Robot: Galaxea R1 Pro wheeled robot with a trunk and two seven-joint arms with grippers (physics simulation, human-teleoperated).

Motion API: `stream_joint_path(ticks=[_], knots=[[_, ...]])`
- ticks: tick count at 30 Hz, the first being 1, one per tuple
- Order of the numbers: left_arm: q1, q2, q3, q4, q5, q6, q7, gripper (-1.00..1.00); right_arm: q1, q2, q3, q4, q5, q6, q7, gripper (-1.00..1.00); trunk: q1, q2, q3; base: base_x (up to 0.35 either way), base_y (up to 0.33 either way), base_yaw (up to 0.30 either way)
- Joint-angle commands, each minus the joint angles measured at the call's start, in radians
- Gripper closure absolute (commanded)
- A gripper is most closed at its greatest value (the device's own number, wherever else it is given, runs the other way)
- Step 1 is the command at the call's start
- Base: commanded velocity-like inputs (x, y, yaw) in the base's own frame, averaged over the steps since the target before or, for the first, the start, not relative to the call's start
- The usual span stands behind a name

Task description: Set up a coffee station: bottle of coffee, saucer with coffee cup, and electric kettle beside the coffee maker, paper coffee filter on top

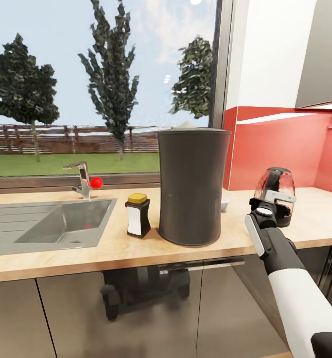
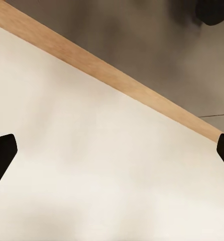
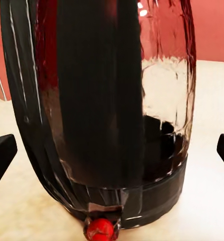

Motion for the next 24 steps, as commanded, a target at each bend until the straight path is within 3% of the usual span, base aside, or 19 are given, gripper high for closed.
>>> stream_joint_path(ticks=[1,24], knots=[[-0.001,0.000,0.008,0.002,-0.005,-0.002,-0.005,-1.00,-0.001,0.000,0.002,-0.001,-0.007,0.004,-0.006,-1.00,0.000,-0.001,-0.001,0.000,0.000,0.000],[-0.001,0.000,0.008,0.002,-0.005,-0.002,-0.005,-1.00,-0.001,0.000,0.002,-0.001,-0.008,0.004,-0.009,-1.00,0.000,-0.001,-0.001,0.045,0.000,0.000]])
